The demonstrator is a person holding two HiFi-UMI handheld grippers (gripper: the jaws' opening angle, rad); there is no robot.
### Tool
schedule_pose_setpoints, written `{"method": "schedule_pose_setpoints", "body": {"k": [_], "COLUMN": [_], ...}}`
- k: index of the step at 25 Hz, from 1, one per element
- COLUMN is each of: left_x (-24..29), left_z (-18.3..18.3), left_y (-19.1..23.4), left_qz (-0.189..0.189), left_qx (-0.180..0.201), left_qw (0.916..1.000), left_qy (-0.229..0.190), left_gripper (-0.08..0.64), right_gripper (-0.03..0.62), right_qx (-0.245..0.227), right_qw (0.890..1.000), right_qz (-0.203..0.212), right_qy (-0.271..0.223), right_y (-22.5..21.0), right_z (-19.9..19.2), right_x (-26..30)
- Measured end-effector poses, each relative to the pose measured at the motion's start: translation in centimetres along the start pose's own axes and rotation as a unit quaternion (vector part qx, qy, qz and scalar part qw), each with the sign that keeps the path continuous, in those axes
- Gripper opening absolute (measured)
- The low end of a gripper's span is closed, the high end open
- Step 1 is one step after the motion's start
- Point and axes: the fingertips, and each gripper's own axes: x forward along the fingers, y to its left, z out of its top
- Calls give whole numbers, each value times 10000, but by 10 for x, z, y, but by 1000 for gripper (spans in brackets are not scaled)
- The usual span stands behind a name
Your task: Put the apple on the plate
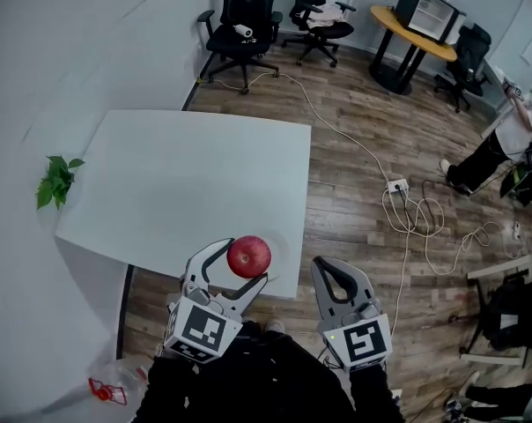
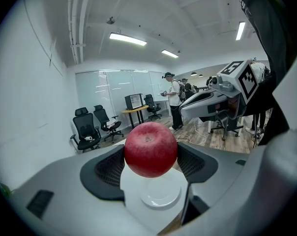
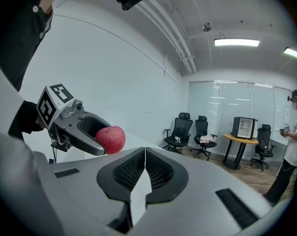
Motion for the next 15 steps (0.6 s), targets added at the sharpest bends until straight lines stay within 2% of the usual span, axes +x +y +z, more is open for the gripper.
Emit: {"method": "schedule_pose_setpoints", "body": {"k": [15], "left_x": [32], "left_z": [-28], "left_y": [-7], "left_qz": [-377], "left_qx": [105], "left_qw": [9989], "left_qy": [246], "left_gripper": [342], "right_gripper": [41], "right_qx": [169], "right_qw": [9987], "right_qz": [-394], "right_qy": [278], "right_y": [-10], "right_z": [-25], "right_x": [-13]}}
